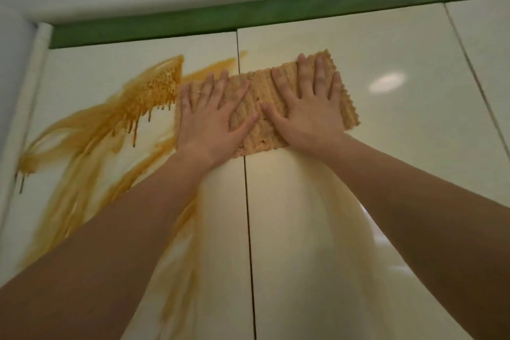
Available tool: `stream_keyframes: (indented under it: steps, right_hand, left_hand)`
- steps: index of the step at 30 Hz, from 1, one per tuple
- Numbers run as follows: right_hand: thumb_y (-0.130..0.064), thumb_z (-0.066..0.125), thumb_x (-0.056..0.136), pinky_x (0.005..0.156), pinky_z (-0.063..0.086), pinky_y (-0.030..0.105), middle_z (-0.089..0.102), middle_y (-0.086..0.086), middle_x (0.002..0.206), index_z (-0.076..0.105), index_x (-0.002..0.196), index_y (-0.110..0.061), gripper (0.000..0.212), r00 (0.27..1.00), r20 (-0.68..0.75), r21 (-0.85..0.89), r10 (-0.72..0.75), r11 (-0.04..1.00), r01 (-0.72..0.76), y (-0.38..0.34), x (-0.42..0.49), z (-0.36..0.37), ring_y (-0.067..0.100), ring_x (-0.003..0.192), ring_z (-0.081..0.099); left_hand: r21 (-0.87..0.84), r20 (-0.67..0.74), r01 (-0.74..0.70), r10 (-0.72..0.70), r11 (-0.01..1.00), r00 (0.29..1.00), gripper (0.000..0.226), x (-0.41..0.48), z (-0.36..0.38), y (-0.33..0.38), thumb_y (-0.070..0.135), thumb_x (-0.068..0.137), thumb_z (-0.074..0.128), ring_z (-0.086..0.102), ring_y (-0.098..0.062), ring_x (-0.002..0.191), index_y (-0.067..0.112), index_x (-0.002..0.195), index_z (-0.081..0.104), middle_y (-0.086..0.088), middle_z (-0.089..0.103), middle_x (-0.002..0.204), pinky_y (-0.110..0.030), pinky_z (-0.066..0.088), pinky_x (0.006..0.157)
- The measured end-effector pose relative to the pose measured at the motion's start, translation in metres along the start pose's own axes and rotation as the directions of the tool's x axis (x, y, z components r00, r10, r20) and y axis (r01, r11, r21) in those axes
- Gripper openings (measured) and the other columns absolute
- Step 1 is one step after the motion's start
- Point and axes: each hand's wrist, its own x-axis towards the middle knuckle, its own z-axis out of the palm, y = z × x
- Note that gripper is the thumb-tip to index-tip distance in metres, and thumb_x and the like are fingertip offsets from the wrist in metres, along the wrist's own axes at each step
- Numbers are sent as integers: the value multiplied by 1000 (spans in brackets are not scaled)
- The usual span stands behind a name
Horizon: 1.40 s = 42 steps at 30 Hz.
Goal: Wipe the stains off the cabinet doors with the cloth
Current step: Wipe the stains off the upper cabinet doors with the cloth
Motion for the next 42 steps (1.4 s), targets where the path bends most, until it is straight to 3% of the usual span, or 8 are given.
stream_keyframes:
  steps: [12, 18, 25, 33, 39, 42]
  right_hand:
    - [-58, 19, 104, 125, 2, 60, 3, 6, 173, 12, 165, -30, 67, 998, -49, -17, -37, 999, 37, -88, -154, 39, 34, 159, 0]
    - [-57, 30, 105, 125, 6, 60, 12, 10, 172, 20, 164, -25, 68, 995, -5, -4, -98, 995, 98, -102, -270, 53, 36, 158, 7]
    - [-49, 33, 107, 125, 9, 59, 10, 9, 172, 18, 164, -24, 65, 982, 107, 57, -158, 987, 153, -117, -449, 72, 33, 159, 4]
    - [-45, 38, 107, 127, 10, 54, 15, 5, 171, 21, 164, -23, 64, 935, 146, 66, -323, 946, 316, -53, -607, 85, 27, 159, 11]
    - [-44, 39, 107, 127, 14, 53, 16, 5, 171, 23, 163, -23, 62, 953, 116, 128, -281, 955, 266, -9, -641, 81, 25, 159, 12]
    - [-46, 43, 105, 127, 16, 54, 17, 5, 171, 25, 162, -24, 64, 964, 106, 135, -244, 964, 229, 25, -652, 75, 24, 159, 13]
  left_hand:
    - [-21, -12, -111, 111, 994, 994, 74, -143, 17, -41, 75, 95, 5, -7, -25, 158, 42, 160, -1, -1, -6, 172, -63, 1, 123]
    - [-52, 72, -59, 63, 997, 995, 73, -274, 30, -21, 71, 99, 13, -5, -31, 157, 38, 161, -2, -6, -6, 171, -69, 3, 120]
    - [1, 100, -48, 48, 999, 994, 72, -458, 59, 15, 65, 101, 33, 11, -38, 156, 29, 162, 19, -14, 12, 169, -71, 8, 118]
    - [-3, 145, -8, 8, 1000, 989, 71, -597, 85, 117, 60, 99, 41, 17, -44, 153, 23, 159, 29, -19, 17, 166, -72, 6, 118]
    - [-36, 257, 10, 0, 999, 966, 71, -610, 81, 172, 55, 102, 25, -1, -42, 156, 22, 163, 5, -17, -4, 169, -76, 5, 115]
    - [-49, 271, 2, 12, 999, 963, 72, -610, 82, 207, 54, 102, 24, -2, -40, 156, 21, 163, 4, -16, -6, 169, -77, 6, 114]
